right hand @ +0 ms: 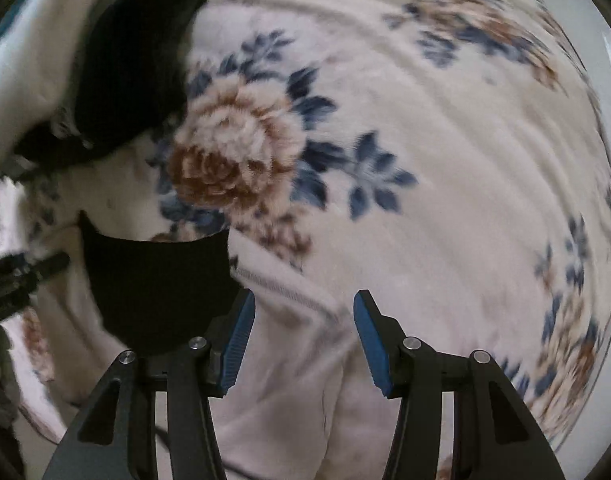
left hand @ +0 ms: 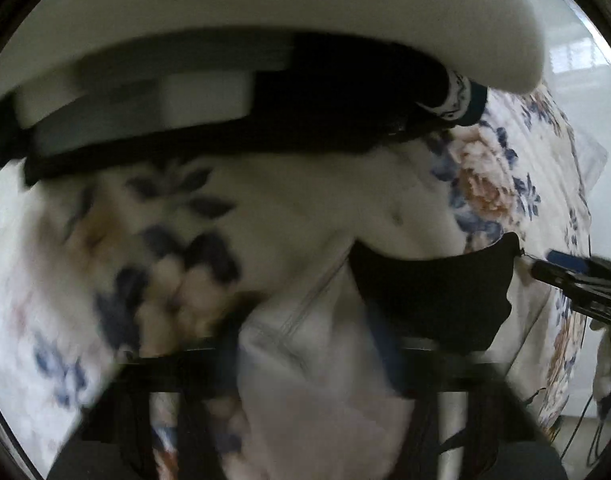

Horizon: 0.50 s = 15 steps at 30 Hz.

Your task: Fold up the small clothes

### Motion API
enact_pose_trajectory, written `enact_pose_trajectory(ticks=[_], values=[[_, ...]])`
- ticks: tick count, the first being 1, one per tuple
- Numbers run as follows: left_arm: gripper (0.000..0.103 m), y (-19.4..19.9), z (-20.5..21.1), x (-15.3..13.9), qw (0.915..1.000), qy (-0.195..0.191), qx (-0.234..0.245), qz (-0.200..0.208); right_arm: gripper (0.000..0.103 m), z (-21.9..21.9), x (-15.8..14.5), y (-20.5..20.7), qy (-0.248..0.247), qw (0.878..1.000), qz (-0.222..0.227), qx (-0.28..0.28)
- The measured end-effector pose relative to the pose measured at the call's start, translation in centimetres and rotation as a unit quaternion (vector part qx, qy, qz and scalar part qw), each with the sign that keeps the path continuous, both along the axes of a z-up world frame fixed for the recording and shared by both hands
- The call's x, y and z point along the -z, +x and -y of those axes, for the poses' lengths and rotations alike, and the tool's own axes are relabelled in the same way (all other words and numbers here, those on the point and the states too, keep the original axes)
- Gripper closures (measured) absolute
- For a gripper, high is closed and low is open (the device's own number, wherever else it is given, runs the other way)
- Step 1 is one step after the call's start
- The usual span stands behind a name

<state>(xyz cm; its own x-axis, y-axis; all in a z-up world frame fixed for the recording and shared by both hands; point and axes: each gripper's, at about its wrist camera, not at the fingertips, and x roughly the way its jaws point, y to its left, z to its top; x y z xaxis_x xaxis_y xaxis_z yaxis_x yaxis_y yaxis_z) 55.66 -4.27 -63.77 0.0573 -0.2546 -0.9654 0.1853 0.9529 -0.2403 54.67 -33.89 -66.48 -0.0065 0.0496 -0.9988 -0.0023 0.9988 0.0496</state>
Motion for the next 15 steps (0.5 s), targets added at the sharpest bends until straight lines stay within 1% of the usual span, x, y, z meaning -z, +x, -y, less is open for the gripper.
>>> enact_pose_trajectory(ticks=[1, 2, 3, 4, 5, 9, 10, 11, 13, 14, 15], values=[[0.097, 0.1, 0.4, 0.3, 0.9999, 0.004, 0.012, -0.004, 0.064, -0.4, 0.5, 0.4, -0.007, 1.000, -0.003, -0.012], [0.097, -0.1, 0.5, 0.3, 0.9998, 0.006, 0.020, 0.002, 0.096, -0.8, 0.8, 0.7, -0.011, 1.000, 0.000, -0.026], [0.097, -0.4, 0.6, 0.0, 0.9995, 0.008, 0.029, 0.012, 0.099, -0.9, 0.7, 0.7, -0.014, 0.999, 0.006, -0.033], [0.097, -1.0, 0.5, -0.7, 0.9992, 0.006, 0.034, 0.022, 0.099, -1.0, 0.3, 0.6, -0.012, 0.999, 0.016, -0.035], [0.097, -1.3, 0.3, -1.2, 0.9990, 0.002, 0.034, 0.029, 0.099, -0.8, -0.6, 0.2, -0.003, 0.999, 0.036, -0.029], [0.097, -4.6, -1.9, -5.8, 0.9972, -0.026, 0.015, 0.068, 0.100, -0.1, -4.7, -2.4, 0.032, 0.995, 0.091, -0.018], [0.097, -5.8, -2.7, -7.4, 0.9962, -0.035, 0.007, 0.080, 0.100, 0.1, -5.9, -3.4, 0.041, 0.994, 0.100, -0.014], [0.097, -6.6, -3.2, -8.8, 0.9954, -0.044, 0.001, 0.085, 0.100, 0.4, -7.5, -5.0, 0.050, 0.992, 0.113, -0.011], [0.097, -9.6, -4.9, -11.7, 0.9935, -0.063, -0.016, 0.094, 0.100, 0.7, -9.4, -7.4, 0.062, 0.990, 0.125, -0.004], [0.097, -10.7, -5.1, -12.3, 0.9929, -0.071, -0.025, 0.092, 0.100, 1.0, -10.7, -9.6, 0.068, 0.989, 0.132, 0.001], [0.097, -12.5, -5.8, -13.0, 0.9921, -0.082, -0.037, 0.088, 0.100, 0.8, -11.3, -11.6, 0.073, 0.988, 0.135, 0.006]])
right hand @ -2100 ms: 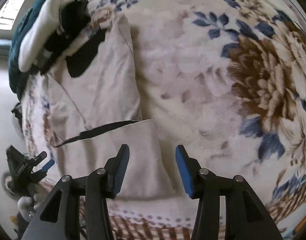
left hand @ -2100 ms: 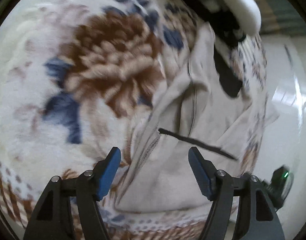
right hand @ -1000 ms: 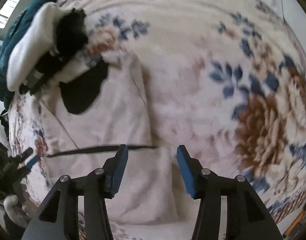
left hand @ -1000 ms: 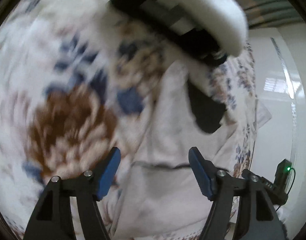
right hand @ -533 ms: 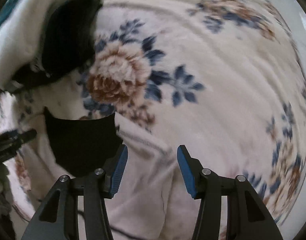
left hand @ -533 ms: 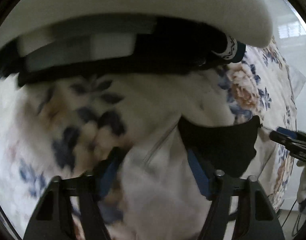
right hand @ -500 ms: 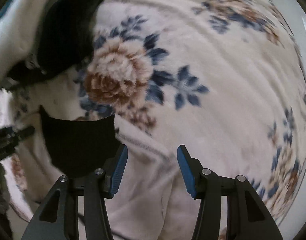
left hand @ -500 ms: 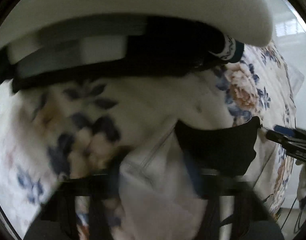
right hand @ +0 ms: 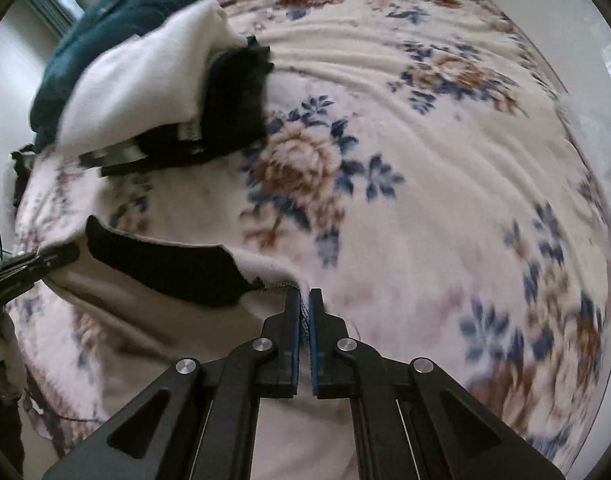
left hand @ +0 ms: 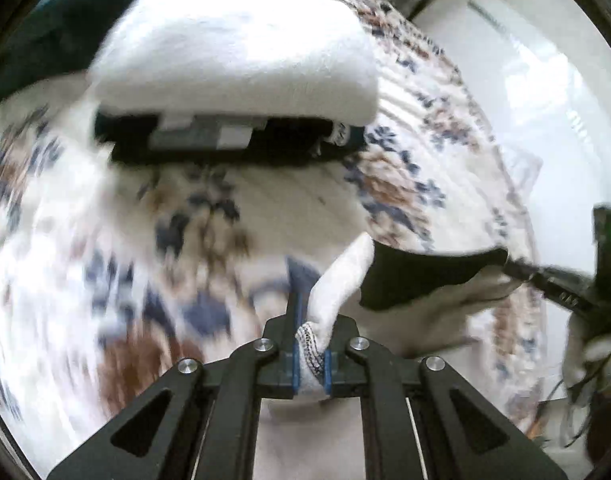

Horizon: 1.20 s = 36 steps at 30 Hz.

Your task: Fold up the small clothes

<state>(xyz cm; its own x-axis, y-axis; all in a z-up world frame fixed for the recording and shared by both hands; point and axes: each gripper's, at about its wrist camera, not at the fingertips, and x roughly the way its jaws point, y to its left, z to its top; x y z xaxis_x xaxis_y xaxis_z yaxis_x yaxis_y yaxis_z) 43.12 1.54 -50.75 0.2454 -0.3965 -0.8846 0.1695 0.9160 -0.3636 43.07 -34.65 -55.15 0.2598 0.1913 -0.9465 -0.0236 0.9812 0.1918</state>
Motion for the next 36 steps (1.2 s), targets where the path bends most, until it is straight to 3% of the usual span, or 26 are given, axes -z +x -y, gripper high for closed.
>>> enact_pose_trajectory(ticks=[3, 6, 9, 11, 14, 16, 18, 22, 26, 29, 30, 31, 32, 33, 36], values=[[0.096, -4.7, -0.5, 0.2, 0.9988, -0.019, -0.030, -0.034, 0.100, 0.1, -1.7, -6.2, 0.005, 1.000, 0.001, 0.002], [0.088, -9.7, -2.0, 3.3, 0.9924, -0.035, -0.066, -0.098, 0.099, -0.4, -0.5, -11.7, 0.012, 0.999, -0.032, -0.007], [0.066, -13.4, -2.6, 6.7, 0.9830, -0.037, -0.087, -0.157, 0.096, -1.4, 2.6, -16.2, -0.010, 0.995, -0.084, -0.045], [0.044, -16.3, -4.1, 8.2, 0.9744, -0.054, -0.108, -0.189, 0.086, -1.3, 5.0, -18.4, -0.004, 0.988, -0.140, -0.058], [0.043, -18.7, -6.4, 8.4, 0.9626, -0.076, -0.146, -0.215, 0.066, 0.0, 6.8, -21.3, -0.002, 0.977, -0.201, -0.071], [0.043, -19.1, -7.7, 8.1, 0.9541, -0.093, -0.180, -0.221, 0.066, 1.5, 6.2, -22.0, 0.020, 0.977, -0.205, -0.053], [0.043, -17.9, -8.3, 7.4, 0.9508, -0.109, -0.199, -0.211, 0.063, 3.8, 4.8, -21.7, 0.045, 0.981, -0.187, -0.005], [0.043, -12.7, -6.2, 6.7, 0.9604, -0.106, -0.194, -0.169, 0.063, 7.5, 3.4, -18.9, 0.120, 0.977, -0.144, 0.101], [0.043, -7.4, -2.7, 8.0, 0.9684, -0.093, -0.173, -0.154, 0.063, 8.3, 4.9, -14.3, 0.170, 0.963, -0.133, 0.164], [0.043, -5.2, -1.7, 10.2, 0.9732, -0.068, -0.148, -0.163, 0.064, 7.2, 7.6, -11.3, 0.180, 0.953, -0.160, 0.185], [0.043, -4.9, -1.5, 11.3, 0.9748, -0.042, -0.140, -0.168, 0.068, 7.0, 8.2, -10.8, 0.182, 0.950, -0.167, 0.190], [0.043, -4.9, -1.7, 12.1, 0.9750, -0.034, -0.136, -0.173, 0.087, 6.6, 8.8, -10.6, 0.185, 0.949, -0.170, 0.191], [0.041, -4.8, -1.9, 12.8, 0.9746, -0.029, -0.133, -0.178, 0.094, 6.5, 9.5, -10.4, 0.155, 0.954, -0.175, 0.188], [0.041, -4.8, -2.3, 13.5, 0.9737, -0.024, -0.133, -0.184, 0.094, 6.6, 9.9, -10.1, 0.140, 0.957, -0.175, 0.187], [0.040, -5.3, -4.0, 13.8, 0.9679, -0.068, -0.142, -0.196, 0.094, 7.1, 10.9, -9.9, 0.130, 0.955, -0.190, 0.185]])
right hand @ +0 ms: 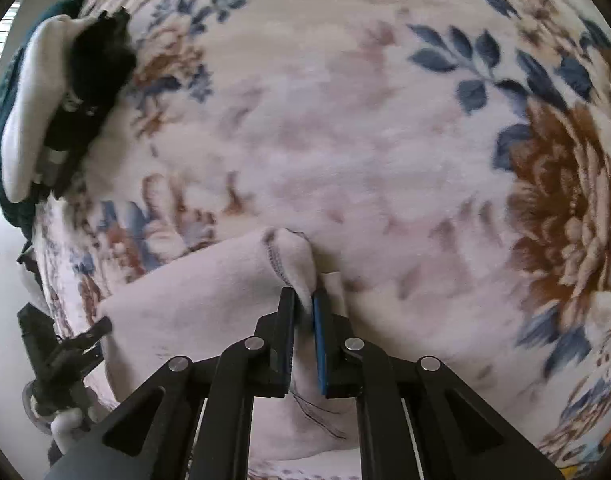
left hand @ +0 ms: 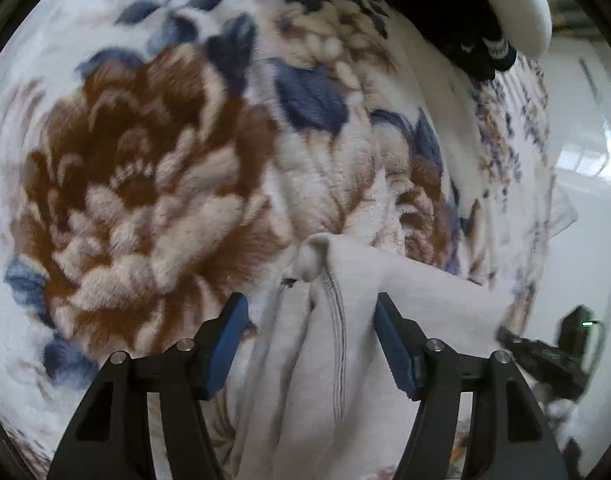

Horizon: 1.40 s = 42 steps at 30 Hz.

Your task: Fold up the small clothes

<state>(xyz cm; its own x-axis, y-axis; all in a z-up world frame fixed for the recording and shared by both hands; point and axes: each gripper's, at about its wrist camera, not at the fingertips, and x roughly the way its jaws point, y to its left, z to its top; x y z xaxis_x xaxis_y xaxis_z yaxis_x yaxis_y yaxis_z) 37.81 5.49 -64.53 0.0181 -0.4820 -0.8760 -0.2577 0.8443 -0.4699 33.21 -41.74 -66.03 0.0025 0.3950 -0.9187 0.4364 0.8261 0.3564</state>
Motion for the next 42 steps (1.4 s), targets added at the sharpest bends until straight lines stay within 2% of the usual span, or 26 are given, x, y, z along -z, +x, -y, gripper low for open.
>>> enact_pose_trajectory(ticks=[1, 3, 4, 5, 6, 7, 9, 11, 14, 19, 20, 21, 22, 23, 24, 25, 28, 32, 35, 39, 42], values=[[0.040, -0.5, -0.6, -0.5, 0.9995, -0.030, -0.009, 0.002, 0.092, 0.2, 0.4, 0.0, 0.023, 1.000, -0.006, 0.007], [0.036, -1.5, -1.6, -1.3, 0.9961, -0.085, -0.019, 0.013, 0.082, 1.0, 0.2, -0.4, 0.068, 0.997, -0.009, 0.026], [0.029, -2.2, -2.2, -1.4, 0.9939, -0.107, -0.024, 0.016, 0.064, 1.3, 0.1, -0.5, 0.076, 0.997, -0.006, 0.026], [0.027, -2.7, -2.6, -1.1, 0.9921, -0.121, -0.031, 0.013, 0.045, 1.7, -0.1, -0.7, 0.088, 0.996, 0.000, 0.026], [0.027, -3.4, -3.0, -0.5, 0.9906, -0.131, -0.039, 0.005, 0.039, 2.1, -0.1, -0.9, 0.098, 0.995, 0.003, 0.028], [0.027, -4.0, -3.1, 0.5, 0.9890, -0.141, -0.046, -0.008, 0.034, 2.5, 0.3, -1.4, 0.114, 0.993, 0.003, 0.030], [0.027, -4.9, -2.9, 2.3, 0.9858, -0.156, -0.054, -0.031, 0.031, 2.8, 1.8, -2.1, 0.151, 0.988, -0.012, 0.032], [0.027, -5.2, -2.2, 2.9, 0.9831, -0.174, -0.050, -0.029, 0.029, 2.6, 3.8, -3.0, 0.199, 0.979, -0.029, 0.032], [0.027, -5.0, -1.1, 3.0, 0.9830, -0.179, -0.035, -0.019, 0.029, 1.3, 5.7, -3.6, 0.240, 0.970, -0.044, 0.011], [0.030, -4.7, 0.2, 2.2, 0.9837, -0.178, -0.025, 0.004, 0.029, -0.8, 6.9, -3.6, 0.261, 0.965, -0.040, -0.006], [0.041, -4.8, 0.2, 1.9, 0.9840, -0.176, -0.023, 0.009, 0.032, -0.8, 7.0, -3.7, 0.260, 0.965, -0.039, -0.005], [0.049, -4.7, 0.3, 1.7, 0.9843, -0.174, -0.022, 0.013, 0.036, -0.9, 6.9, -3.7, 0.260, 0.965, -0.034, -0.004], [0.070, -4.7, 0.4, 1.6, 0.9857, -0.166, -0.023, 0.015, 0.053, -0.9, 6.7, -3.7, 0.260, 0.965, -0.029, -0.006], [0.084, -4.8, 0.1, 1.5, 0.9862, -0.162, -0.028, 0.016, 0.069, -1.2, 6.5, -3.7, 0.252, 0.967, -0.024, -0.014], [0.084, -5.0, -0.1, 1.5, 0.9855, -0.165, -0.033, 0.017, 0.073, -1.4, 6.4, -3.6, 0.247, 0.969, -0.020, -0.018], [0.084, -5.1, -0.4, 1.4, 0.9853, -0.165, -0.042, 0.019, 0.082, -1.7, 6.2, -3.6, 0.245, 0.969, -0.015, -0.023], [0.086, -5.3, -0.1, 0.4, 0.9861, -0.158, -0.045, 0.026, 0.086, -2.5, 4.9, -3.4, 0.232, 0.972, 0.003, -0.035], [0.088, -5.1, 0.6, -2.5, 0.9870, -0.152, -0.034, 0.039, 0.088, -3.1, 1.8, -3.0, 0.229, 0.973, 0.028, -0.034], [0.088, -4.3, 0.8, -6.0, 0.9868, -0.150, -0.026, 0.054, 0.088, -3.5, -1.1, -2.4, 0.228, 0.972, 0.044, -0.041], [0.088, -2.4, -0.6, -11.3, 0.9843, -0.154, -0.030, 0.082, 0.088, -4.4, -7.1, 0.2, 0.236, 0.967, 0.082, -0.047], [0.088, 0.6, -2.3, -15.9, 0.9807, -0.154, -0.037, 0.114, 0.088, -5.3, -12.2, 3.6, 0.237, 0.963, 0.116, -0.055]])
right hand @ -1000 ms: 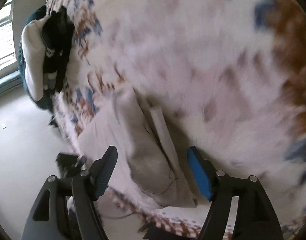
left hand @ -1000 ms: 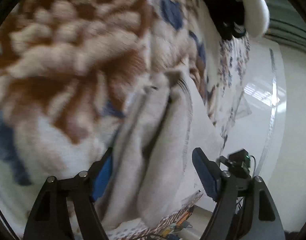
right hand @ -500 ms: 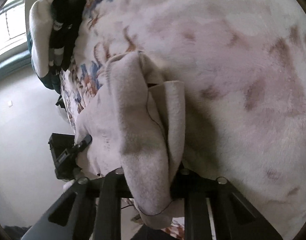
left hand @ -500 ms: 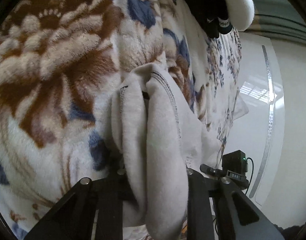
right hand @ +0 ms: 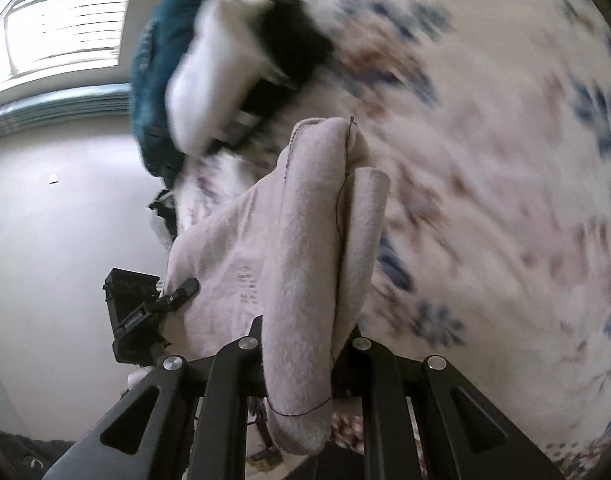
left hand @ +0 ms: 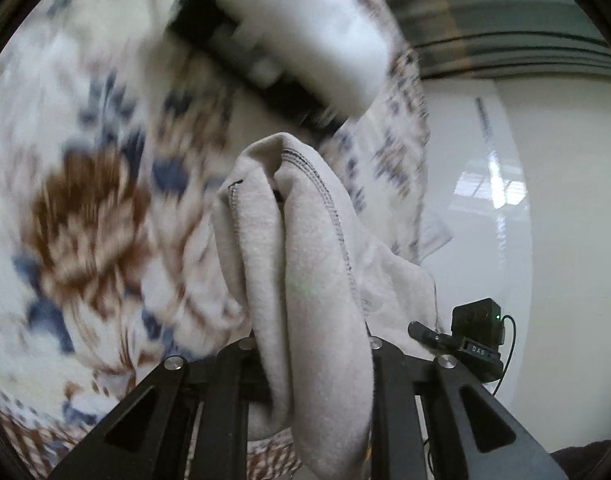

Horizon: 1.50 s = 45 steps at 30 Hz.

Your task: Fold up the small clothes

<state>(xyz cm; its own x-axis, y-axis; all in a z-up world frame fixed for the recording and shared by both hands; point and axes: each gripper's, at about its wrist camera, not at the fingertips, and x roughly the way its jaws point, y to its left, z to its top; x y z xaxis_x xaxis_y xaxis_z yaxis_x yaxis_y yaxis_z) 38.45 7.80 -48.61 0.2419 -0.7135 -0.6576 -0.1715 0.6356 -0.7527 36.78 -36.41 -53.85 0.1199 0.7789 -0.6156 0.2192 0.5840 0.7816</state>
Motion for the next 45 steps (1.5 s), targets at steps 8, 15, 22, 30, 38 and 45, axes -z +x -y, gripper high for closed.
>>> enact_pose_trajectory(ticks=[8, 15, 22, 30, 38, 45], values=[[0.087, 16.2, -3.8, -8.2, 0.9954, 0.030, 0.012, 0.091, 0.089, -5.0, -9.5, 16.6, -0.027, 0.995, 0.092, -0.008], [0.086, 30.0, -6.4, -5.1, 0.9902, 0.091, 0.032, 0.101, 0.089, -10.7, -7.8, 31.9, -0.085, 0.991, 0.101, -0.011], [0.077, 34.0, -7.2, -0.5, 0.9855, 0.159, 0.035, 0.047, 0.067, -14.2, -4.2, 37.3, -0.206, 0.975, 0.076, -0.037], [0.000, 31.0, -6.2, -5.4, 0.9481, 0.297, -0.009, 0.112, 0.000, -18.7, -8.8, 33.8, -0.462, 0.875, 0.130, -0.062], [0.000, 26.3, -2.3, -8.8, 0.9106, 0.400, 0.002, 0.102, 0.000, -21.1, -13.9, 26.7, -0.525, 0.837, 0.151, -0.027], [0.000, 18.8, 0.4, -16.5, 0.8941, 0.422, -0.001, 0.150, 0.000, -20.5, -22.5, 19.5, -0.531, 0.826, 0.187, 0.016]])
